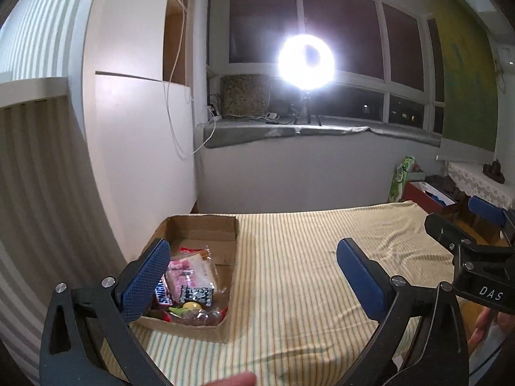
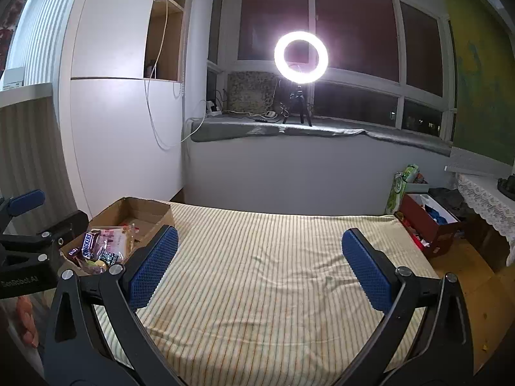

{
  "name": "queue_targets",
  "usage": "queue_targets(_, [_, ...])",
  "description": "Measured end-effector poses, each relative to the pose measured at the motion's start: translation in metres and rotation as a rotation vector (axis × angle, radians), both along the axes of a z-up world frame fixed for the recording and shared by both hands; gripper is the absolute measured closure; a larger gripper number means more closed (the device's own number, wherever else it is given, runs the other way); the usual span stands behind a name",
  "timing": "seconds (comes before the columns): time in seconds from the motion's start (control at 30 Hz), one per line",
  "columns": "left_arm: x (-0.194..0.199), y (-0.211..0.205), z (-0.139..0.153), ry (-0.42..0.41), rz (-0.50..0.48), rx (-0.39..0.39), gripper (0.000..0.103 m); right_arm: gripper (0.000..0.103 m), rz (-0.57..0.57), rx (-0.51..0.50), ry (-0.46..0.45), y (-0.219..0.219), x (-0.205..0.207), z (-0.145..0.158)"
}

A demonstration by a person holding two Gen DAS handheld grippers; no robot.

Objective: Organize snacks

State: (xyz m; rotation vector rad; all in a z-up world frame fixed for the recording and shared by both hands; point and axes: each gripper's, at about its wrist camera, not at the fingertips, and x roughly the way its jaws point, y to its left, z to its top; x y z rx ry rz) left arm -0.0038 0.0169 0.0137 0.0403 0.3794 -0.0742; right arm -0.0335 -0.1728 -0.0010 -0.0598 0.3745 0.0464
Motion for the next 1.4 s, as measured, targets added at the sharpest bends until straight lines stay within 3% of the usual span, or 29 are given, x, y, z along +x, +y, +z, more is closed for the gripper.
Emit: queue_targets(1.4, [-0.0057,0.0064,-0.0017,0.022,0.02,0.012,0.001,0.0,0.019,-0.001,0.008,0.0028,0.001,0.0028])
